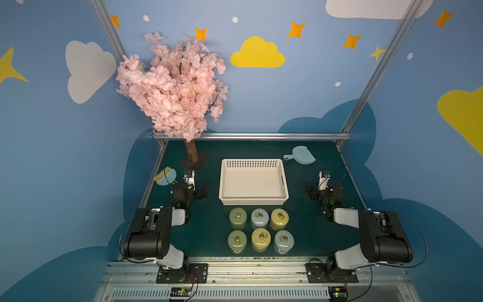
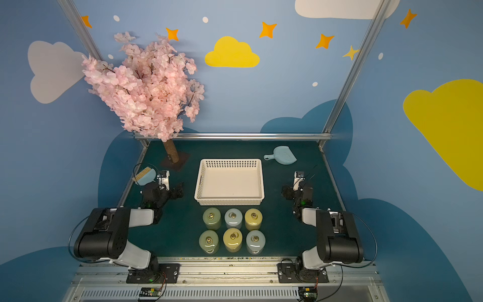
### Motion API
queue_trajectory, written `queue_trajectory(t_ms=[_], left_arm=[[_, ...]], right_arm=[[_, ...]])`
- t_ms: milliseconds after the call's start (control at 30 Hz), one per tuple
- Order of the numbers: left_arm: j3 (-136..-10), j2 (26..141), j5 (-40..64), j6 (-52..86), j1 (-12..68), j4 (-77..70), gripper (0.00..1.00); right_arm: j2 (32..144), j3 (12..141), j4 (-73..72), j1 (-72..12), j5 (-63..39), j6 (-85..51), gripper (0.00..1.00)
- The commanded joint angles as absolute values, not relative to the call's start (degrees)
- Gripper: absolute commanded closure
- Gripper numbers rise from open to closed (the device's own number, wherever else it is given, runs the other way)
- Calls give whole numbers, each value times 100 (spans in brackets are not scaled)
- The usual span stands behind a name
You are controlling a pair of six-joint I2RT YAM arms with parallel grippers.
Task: Take the tea canister out of the basket
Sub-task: Reset both arms
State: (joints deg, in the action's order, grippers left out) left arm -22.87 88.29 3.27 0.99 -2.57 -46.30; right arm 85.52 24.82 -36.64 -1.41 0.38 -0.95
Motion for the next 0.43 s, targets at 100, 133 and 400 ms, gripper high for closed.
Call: queue_trajectory(t_ms=[100,133,400], left_arm=[[-2320,8807,360,21,-245,-4596,0],[-2320,8809,352,22,-244,-4591,0],[-2312,8795,317,-7,-203,-4579,0]], right_arm=[[8442,2583,-3664,-177,123,-10,1],[8446,2577,-3664,-176,123,-9,1],[8439,2580,-3665,-178,123,-9,1]])
